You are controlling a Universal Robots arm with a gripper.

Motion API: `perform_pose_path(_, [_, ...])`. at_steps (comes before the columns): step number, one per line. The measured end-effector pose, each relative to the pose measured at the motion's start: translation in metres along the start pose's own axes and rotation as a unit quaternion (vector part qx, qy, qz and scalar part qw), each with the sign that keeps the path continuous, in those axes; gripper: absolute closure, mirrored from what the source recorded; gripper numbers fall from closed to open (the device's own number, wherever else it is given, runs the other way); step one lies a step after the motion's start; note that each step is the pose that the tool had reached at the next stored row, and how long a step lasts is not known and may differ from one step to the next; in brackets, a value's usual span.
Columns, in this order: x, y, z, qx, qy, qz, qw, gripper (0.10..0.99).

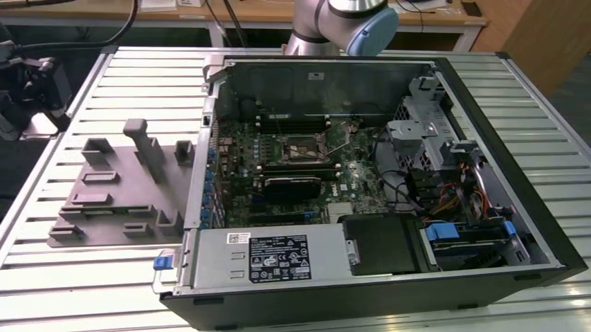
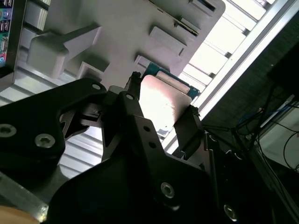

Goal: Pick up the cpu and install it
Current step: 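Pick up the cpu and move it towards the insertion slot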

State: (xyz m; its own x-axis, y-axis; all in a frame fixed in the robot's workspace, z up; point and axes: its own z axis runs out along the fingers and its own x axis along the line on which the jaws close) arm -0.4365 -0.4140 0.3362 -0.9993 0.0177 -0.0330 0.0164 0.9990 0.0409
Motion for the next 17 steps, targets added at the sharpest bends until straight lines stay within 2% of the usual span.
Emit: perform_pose_path(17, [-0.0014, 0.0020, -0.0429, 0.0000, -0.0013, 0.000, 1.0000, 0.545])
